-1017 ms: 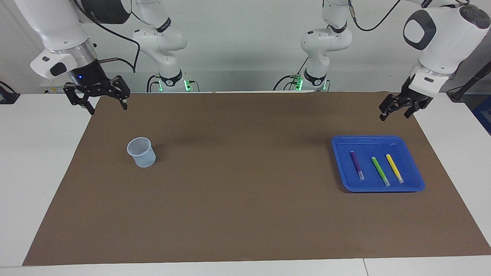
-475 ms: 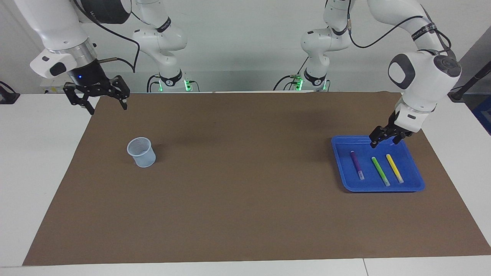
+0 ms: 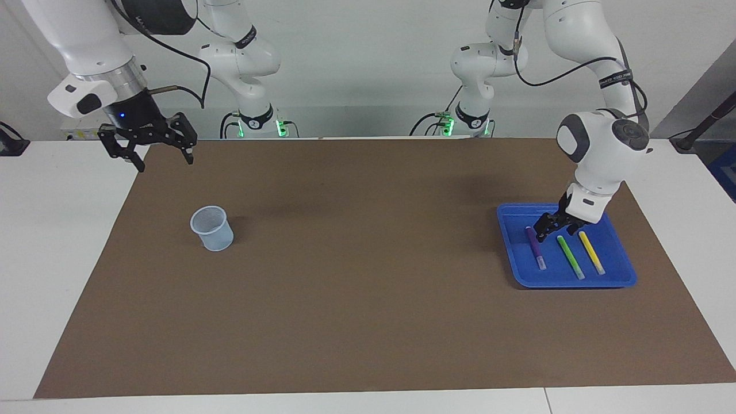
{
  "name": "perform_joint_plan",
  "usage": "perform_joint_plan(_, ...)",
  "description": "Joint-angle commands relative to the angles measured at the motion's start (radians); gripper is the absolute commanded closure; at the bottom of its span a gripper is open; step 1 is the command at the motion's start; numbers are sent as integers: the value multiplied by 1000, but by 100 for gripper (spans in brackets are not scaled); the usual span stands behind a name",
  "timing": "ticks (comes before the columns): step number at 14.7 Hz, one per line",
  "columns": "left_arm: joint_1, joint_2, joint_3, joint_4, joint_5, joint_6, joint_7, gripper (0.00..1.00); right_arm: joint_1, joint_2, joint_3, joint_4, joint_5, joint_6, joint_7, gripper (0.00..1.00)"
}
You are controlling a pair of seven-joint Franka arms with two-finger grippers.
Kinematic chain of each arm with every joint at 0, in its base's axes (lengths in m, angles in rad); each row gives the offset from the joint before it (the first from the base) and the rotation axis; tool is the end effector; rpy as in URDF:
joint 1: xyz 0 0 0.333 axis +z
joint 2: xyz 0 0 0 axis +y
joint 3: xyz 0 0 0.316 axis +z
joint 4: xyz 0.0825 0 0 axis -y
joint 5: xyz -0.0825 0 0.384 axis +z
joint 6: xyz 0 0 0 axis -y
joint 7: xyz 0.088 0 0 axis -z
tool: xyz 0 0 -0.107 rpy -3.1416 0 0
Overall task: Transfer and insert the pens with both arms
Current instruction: 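Reach the left gripper down and grasp the purple pen in the tray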
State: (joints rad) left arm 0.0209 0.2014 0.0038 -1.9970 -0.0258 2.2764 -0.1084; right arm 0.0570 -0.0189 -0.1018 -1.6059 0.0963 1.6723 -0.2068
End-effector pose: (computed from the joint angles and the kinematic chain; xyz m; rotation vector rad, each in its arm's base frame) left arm 0.5992 0.0141 0.3676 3.1079 0.2319 0.1202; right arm 0.5585 -0.0162 0.6281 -3.0421 -0.2382 -0.1478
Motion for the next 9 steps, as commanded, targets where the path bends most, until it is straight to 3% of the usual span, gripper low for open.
perform_joint_plan(1,-21,24,11,-19,9,64,-25,0,4,-58,4,-104,59,62,24,0)
perform_joint_plan(4,-19,75,11,-19,10,106,-24,0,9,-70,8,-138,132,84,69,0)
perform_joint_plan(9,-27,90,10,-45,10,130,-20,0,64,-81,8,-180,212,109,105,0)
